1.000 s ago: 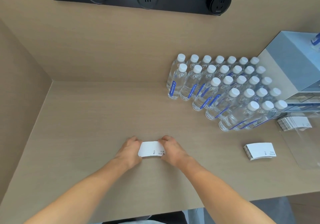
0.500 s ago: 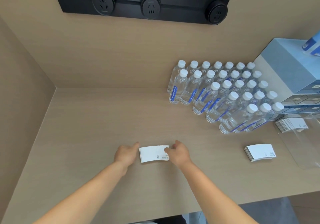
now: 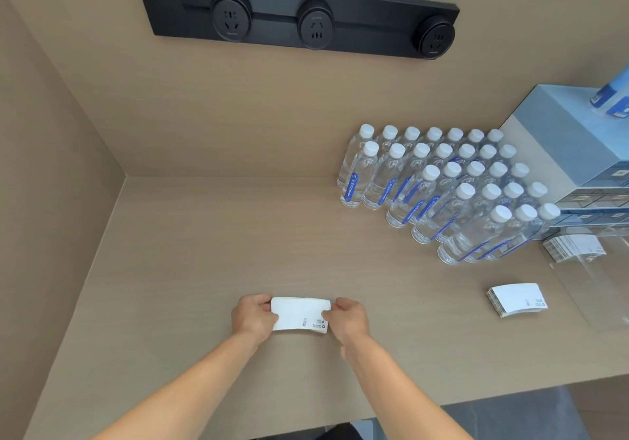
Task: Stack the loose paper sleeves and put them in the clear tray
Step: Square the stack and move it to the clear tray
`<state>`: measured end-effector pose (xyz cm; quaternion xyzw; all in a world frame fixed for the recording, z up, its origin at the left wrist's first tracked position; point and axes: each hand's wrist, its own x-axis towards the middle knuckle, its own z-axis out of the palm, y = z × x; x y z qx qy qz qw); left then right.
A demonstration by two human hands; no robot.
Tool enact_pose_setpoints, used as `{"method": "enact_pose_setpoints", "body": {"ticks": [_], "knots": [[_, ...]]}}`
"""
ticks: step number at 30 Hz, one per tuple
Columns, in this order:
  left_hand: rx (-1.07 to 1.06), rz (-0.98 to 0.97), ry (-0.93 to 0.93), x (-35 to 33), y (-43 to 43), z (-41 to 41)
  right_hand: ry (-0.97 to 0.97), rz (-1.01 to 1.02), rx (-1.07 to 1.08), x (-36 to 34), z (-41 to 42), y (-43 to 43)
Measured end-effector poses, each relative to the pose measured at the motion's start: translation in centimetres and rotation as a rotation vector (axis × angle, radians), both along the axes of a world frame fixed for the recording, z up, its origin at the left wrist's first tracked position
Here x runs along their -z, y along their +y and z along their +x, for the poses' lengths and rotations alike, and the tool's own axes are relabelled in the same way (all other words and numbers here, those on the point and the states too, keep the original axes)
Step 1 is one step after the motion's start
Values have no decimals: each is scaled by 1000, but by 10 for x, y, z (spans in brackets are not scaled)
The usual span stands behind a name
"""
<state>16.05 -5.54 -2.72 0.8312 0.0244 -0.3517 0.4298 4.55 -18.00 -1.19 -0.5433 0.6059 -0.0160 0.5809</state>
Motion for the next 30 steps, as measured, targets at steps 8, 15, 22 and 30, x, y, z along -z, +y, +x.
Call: {"method": "enact_pose_setpoints", "body": {"ticks": [8,15,22,30], "knots": [[127,-137,-239,4,27,13,-184,-169,-129,-3,-8,23],[182,-114,-421,16,40,-16,-124,-352,-143,-1,-10,54],[122,-189,-403,19,33,-27,-171,-191,2,6,-6,68],[-184,-144,-213,10,14,-27,-173,-245,162,11,7,65]]}}
